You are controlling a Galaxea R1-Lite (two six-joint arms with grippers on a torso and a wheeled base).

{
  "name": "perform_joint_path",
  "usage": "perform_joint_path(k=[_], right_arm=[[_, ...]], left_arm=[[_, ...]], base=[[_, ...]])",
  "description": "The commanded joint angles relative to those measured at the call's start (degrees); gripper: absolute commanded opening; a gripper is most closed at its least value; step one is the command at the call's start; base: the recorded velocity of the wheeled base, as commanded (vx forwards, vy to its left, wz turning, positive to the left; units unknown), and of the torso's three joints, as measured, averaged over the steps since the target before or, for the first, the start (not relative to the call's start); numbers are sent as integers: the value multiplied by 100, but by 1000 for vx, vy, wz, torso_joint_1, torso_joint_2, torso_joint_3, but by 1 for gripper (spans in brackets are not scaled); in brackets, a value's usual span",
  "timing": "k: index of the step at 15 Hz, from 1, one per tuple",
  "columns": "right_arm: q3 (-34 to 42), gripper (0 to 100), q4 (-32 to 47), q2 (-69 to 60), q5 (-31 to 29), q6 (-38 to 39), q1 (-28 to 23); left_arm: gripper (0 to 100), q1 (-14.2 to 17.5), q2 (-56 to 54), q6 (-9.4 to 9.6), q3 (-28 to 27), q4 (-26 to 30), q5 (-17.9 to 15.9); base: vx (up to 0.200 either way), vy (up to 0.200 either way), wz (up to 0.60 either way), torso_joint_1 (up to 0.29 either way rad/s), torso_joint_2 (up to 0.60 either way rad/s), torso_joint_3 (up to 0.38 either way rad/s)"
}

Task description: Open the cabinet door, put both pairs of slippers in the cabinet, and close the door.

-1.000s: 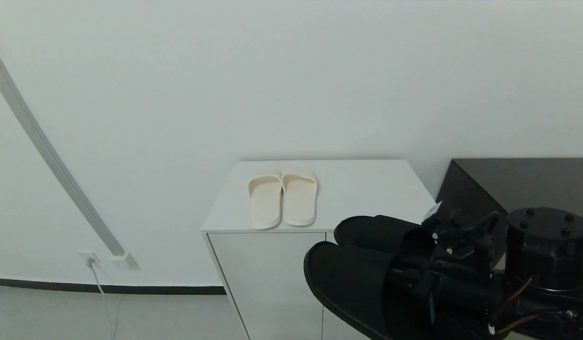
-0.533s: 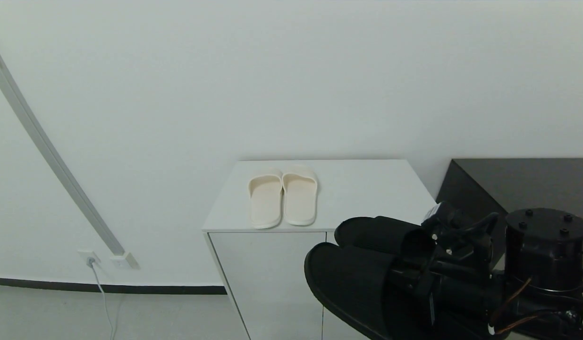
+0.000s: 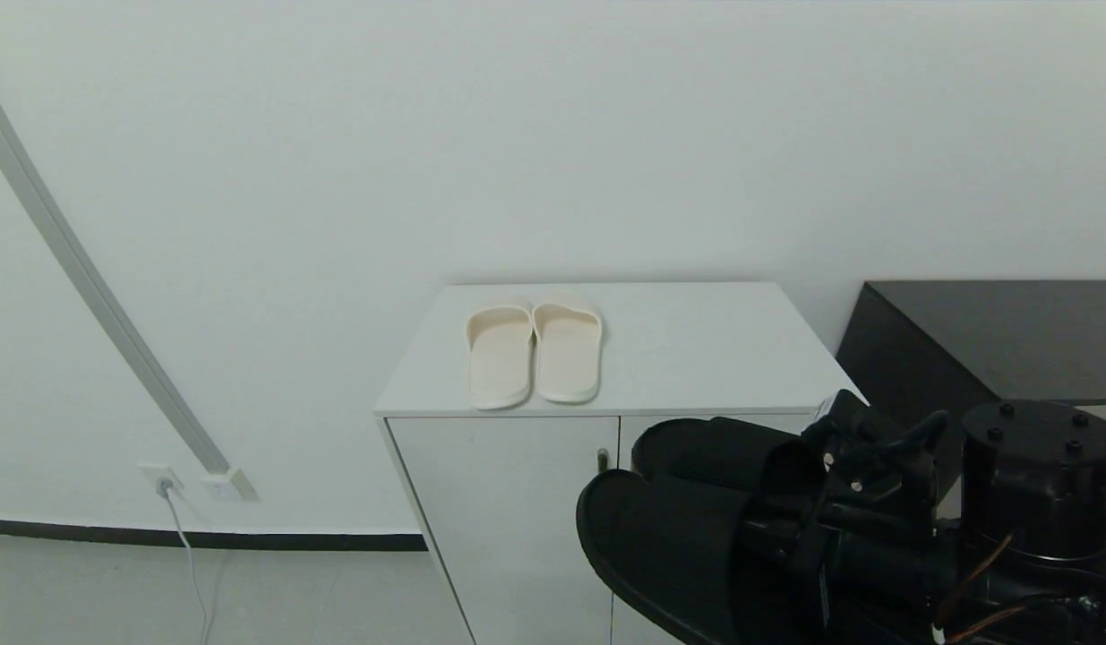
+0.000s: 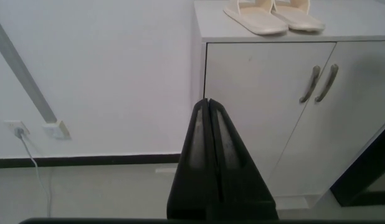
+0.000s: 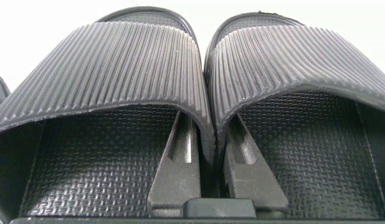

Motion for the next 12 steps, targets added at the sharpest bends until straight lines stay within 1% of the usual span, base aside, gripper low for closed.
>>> perform_joint_path(k=[1,8,12], right_arm=[[33,0,-18,-28,2,-3,2],[226,0,-282,-19,2,-3,2],[217,0,-291,-1,11,-3,64]], left_arm=[[100,1,0,-14,-9,-1,-9],[100,1,0,-22,0,-1,0],[100,1,0,-14,0,-1,-9]], base=[[0,0,0,-163,393,217],[0,0,0,-219,531,302],[0,0,0,-204,522,316]])
